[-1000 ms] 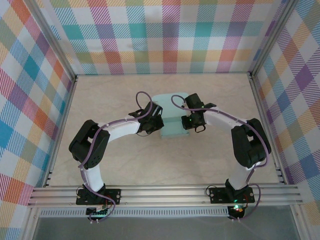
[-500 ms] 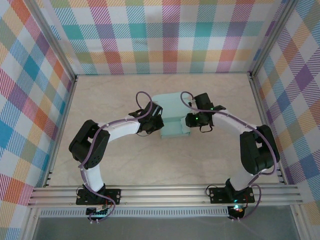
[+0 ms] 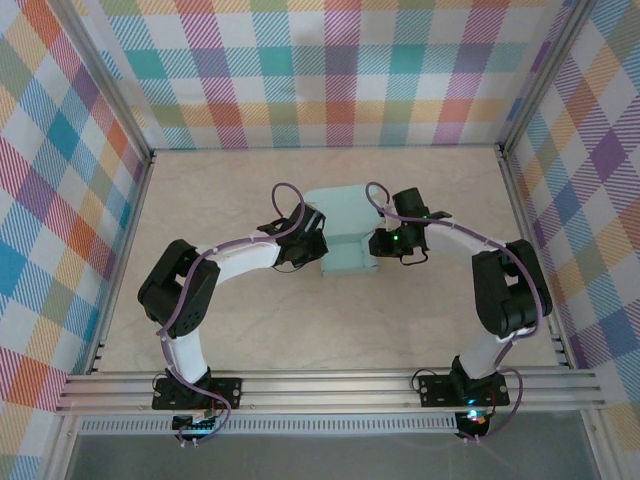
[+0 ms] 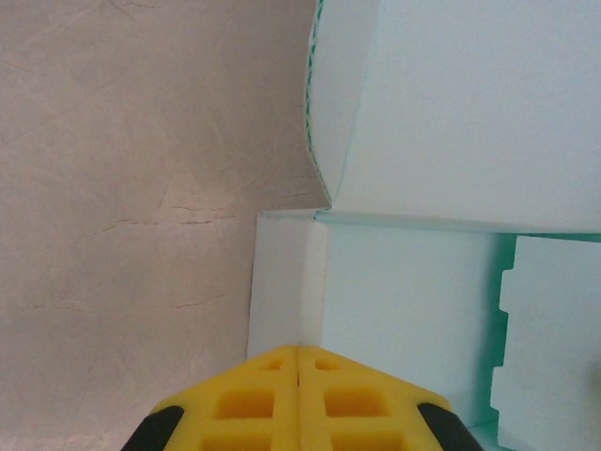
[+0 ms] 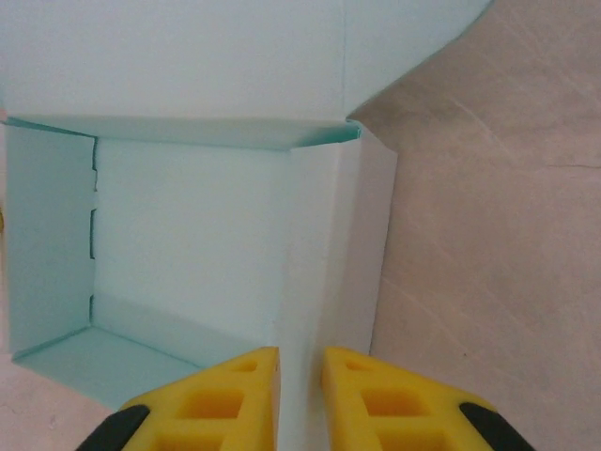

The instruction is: Fold the paper box

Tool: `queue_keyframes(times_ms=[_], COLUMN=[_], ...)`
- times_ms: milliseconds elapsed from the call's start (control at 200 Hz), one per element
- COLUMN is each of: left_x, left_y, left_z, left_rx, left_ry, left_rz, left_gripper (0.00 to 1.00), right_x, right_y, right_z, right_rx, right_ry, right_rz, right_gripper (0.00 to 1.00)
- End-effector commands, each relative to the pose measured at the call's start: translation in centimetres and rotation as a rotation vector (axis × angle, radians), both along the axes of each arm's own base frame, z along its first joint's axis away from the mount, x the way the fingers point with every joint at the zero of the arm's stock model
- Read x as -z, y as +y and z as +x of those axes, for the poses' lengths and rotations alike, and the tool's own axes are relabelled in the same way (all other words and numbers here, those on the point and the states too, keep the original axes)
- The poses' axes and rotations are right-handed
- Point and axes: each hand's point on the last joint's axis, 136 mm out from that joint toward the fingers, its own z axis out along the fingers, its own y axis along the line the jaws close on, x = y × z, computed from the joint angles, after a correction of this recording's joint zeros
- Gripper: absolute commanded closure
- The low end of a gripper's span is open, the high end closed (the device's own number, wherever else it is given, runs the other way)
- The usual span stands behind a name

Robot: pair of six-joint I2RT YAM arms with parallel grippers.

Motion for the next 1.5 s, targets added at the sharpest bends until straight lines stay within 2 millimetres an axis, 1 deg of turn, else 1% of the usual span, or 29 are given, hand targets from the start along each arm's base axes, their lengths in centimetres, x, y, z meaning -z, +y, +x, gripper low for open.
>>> queue_keyframes(times_ms=[0,140,330,475,560,620,710,810,900,1040,1215,1495], left_x=[6.4,6.5,6.5,6.4,6.5,6.5,6.5,6.4,6.5,6.4,6.2,6.1], left_y=[3.4,3.4,3.4,3.6,3.5,3.5,3.5,3.6,3.5,3.5,3.6,3.7], left_z=[-4.2,-4.3,-4.3,-4.3,-4.3,-4.3,-4.3,-4.3,-4.2,-4.2,-4.3,-4.2], left_rx=[0.016,0.017,0.016,0.014,0.014,0.014,0.016,0.015,0.019,0.02,0.019,0.018], left_ry=[0.205,0.207,0.206,0.202,0.204,0.205,0.205,0.203,0.203,0.203,0.2,0.199], left_rz=[0.182,0.18,0.179,0.181,0.18,0.18,0.18,0.182,0.182,0.183,0.188,0.195], left_gripper=[0.95,0.95,0.95,0.95,0.95,0.95,0.95,0.95,0.95,0.96,0.96,0.96], right_x=[0.6,1.0,0.8,1.5,1.6,1.2,-0.4,-1.9,-2.3,-1.4,-0.6,0.2], right_y=[0.7,0.7,0.8,-0.7,-0.6,-0.2,0.3,-0.1,-0.7,-1.4,-0.2,0.7], right_z=[-0.4,-0.5,-0.4,-0.3,-0.5,-0.6,-0.4,0.2,0.5,0.7,0.5,0.1], right_rx=[-0.016,-0.023,-0.021,-0.008,-0.034,-0.043,-0.032,-0.002,0.034,0.075,0.036,-0.004], right_ry=[0.035,0.047,0.046,0.049,0.049,0.041,-0.009,-0.07,-0.077,-0.029,0.014,0.06], right_rz=[0.026,0.014,0.016,-0.124,-0.164,-0.146,-0.1,-0.091,-0.078,-0.051,-0.003,0.035], right_gripper=[0.81,0.82,0.82,0.78,0.77,0.77,0.76,0.74,0.72,0.72,0.72,0.75])
